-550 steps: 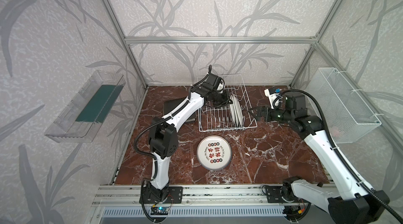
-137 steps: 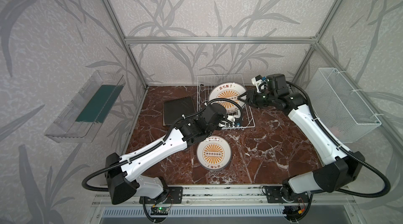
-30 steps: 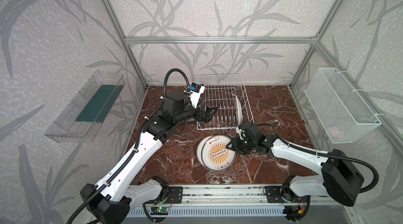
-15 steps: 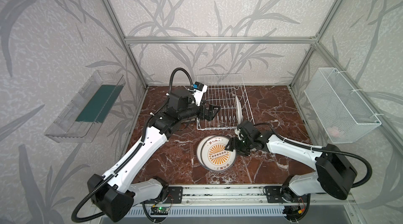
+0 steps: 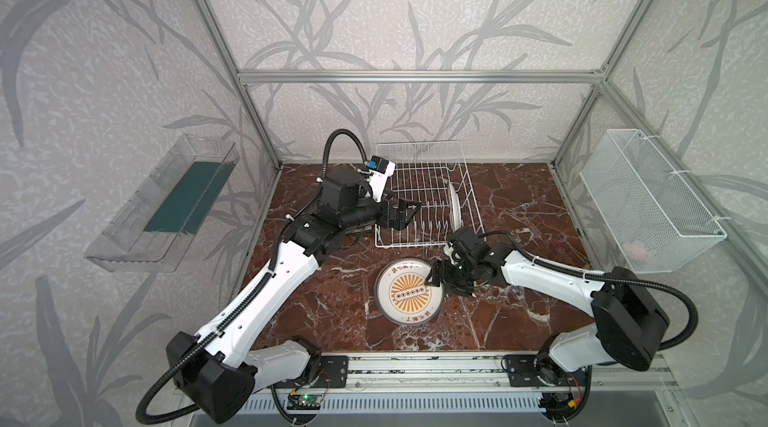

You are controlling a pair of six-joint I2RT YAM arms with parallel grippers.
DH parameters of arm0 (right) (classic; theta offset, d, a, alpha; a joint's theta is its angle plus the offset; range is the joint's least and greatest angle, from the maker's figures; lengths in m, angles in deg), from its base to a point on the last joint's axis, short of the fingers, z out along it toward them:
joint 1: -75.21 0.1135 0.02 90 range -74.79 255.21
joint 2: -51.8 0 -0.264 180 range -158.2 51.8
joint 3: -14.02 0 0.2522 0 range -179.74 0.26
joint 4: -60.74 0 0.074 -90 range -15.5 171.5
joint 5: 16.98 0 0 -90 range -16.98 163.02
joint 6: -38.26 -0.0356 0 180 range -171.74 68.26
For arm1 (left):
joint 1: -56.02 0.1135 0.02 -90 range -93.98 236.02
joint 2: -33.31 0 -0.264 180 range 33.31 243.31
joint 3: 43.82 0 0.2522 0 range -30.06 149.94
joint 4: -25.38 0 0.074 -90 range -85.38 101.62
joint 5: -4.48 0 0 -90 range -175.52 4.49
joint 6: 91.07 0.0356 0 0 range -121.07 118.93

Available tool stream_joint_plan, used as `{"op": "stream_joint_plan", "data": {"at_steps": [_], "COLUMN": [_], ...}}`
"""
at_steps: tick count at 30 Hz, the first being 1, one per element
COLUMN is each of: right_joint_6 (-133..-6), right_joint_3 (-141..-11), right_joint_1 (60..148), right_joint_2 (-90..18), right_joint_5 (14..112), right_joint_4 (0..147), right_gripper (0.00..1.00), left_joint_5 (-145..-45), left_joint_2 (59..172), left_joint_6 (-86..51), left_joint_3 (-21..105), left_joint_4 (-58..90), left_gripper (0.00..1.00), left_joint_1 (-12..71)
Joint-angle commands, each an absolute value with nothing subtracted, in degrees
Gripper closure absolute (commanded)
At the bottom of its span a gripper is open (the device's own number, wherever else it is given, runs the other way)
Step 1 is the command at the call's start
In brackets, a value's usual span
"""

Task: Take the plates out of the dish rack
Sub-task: 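Open the right gripper and withdraw it from the stack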

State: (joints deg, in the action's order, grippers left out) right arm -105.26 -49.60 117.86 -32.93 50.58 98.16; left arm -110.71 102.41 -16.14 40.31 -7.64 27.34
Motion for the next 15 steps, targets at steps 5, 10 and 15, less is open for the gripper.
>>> {"op": "stream_joint_plan", "data": {"at_steps": [5,10,15], "right_joint_6": [-102.65,-98.66,-92.65], "right_joint_3": [-52.25,-51.05,-50.98], "right_joint_1": [118.28,118.28,118.12], "right_joint_2": [-31.56,-24.24,-15.55], "right_joint_5": [50.92,52.56,57.45], "right_joint_4": [102.14,105.2,109.0], "right_gripper": [0.14,0.01,0.01], "left_joint_5": [-110.07,-106.24,-103.76], "left_joint_2": [103.28,104.72,107.23], "left_joint_6": [-18.08,-19.37,-21.99], "left_joint_3": [43.56,45.37,47.55], "left_joint_4": [-7.58,-9.24,-9.75], "left_gripper": [0.01,0.01,0.01], "left_joint_1": [27.55,27.47,27.51]}}
